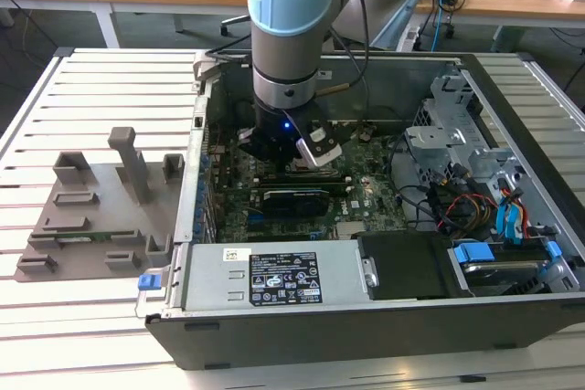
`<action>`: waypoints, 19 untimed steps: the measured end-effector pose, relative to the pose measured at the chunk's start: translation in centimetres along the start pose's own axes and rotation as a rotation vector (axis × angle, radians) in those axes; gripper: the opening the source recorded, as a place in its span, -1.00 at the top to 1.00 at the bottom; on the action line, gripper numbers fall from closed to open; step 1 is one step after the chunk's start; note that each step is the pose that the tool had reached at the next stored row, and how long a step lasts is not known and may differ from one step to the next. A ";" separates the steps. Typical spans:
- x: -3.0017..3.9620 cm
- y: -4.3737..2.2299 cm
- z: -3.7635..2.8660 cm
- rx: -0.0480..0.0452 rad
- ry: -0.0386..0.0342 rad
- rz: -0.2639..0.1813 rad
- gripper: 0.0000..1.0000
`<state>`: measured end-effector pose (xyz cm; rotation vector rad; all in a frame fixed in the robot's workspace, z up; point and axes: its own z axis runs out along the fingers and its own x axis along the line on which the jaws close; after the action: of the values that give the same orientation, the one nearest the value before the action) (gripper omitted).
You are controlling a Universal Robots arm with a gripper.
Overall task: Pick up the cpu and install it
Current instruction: 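Install the second cpu locking lever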
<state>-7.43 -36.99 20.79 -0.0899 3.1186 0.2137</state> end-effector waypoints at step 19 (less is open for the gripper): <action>-5.14 4.40 -1.51 0.1171 0.0190 0.000 0.79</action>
<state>-2.57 -32.55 22.98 -0.0906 3.1413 0.0301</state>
